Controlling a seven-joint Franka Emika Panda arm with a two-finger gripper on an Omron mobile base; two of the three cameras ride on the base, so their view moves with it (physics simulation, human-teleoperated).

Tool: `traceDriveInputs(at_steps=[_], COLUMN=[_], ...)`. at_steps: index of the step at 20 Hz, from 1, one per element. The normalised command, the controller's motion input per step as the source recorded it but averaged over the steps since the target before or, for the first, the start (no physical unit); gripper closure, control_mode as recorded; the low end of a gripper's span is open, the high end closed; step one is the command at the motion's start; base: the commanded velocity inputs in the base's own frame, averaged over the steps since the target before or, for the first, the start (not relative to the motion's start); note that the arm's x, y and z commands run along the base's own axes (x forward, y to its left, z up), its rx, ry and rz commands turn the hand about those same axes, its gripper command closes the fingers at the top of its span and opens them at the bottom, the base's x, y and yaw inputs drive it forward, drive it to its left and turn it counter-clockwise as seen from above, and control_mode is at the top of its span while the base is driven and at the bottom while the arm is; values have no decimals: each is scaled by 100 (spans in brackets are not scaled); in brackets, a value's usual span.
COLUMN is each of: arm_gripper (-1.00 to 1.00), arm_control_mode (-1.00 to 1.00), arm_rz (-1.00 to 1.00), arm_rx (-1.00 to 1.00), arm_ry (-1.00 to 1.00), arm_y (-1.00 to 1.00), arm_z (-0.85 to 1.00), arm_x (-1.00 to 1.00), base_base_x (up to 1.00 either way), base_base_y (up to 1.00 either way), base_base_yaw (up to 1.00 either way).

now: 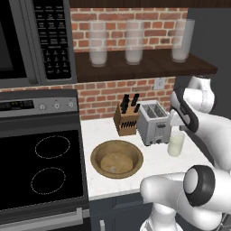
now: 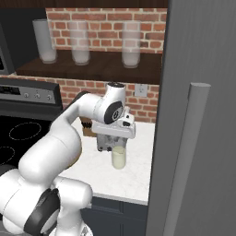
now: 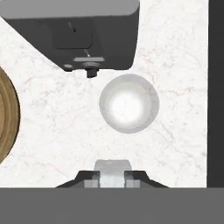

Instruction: Grab a lemon wedge from the fridge and one ice cube from the ice bowl, and put them in the glass of lemonade.

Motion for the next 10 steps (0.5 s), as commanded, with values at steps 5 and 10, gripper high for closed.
traceDriveInputs(at_steps=[5,10], arm_gripper=[100,100], arm_control_mode=[-100,-100], arm_rz=[0,0], arm_rx=[0,0], arm_ry=[-4,-1], arm_y=[0,-2], arm_z=[0,0], arm_x=[15,27], base_base_x=[0,0], base_base_y=[0,0], base_base_yaw=[0,0])
